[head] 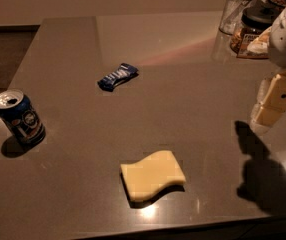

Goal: Move rxbar blueberry near sponge

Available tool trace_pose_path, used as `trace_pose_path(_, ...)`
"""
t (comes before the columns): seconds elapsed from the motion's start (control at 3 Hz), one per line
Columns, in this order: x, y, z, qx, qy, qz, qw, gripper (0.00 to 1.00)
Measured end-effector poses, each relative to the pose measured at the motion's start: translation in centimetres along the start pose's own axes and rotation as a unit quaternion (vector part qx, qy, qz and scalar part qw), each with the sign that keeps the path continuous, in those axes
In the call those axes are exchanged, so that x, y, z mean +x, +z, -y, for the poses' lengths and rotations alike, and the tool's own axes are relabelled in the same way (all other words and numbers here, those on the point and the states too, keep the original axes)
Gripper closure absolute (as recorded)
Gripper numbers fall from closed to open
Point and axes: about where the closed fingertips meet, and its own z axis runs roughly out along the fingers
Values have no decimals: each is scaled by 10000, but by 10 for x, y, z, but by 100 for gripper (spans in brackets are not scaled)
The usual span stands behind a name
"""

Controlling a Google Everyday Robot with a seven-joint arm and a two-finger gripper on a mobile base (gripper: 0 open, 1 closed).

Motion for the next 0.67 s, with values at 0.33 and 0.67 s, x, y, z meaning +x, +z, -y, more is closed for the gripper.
trace_pose_path(0.33,0,0,0,1,0,1,10000,0)
trace_pose_path(0.67,-6,7,15,18,-49,106,9999,0)
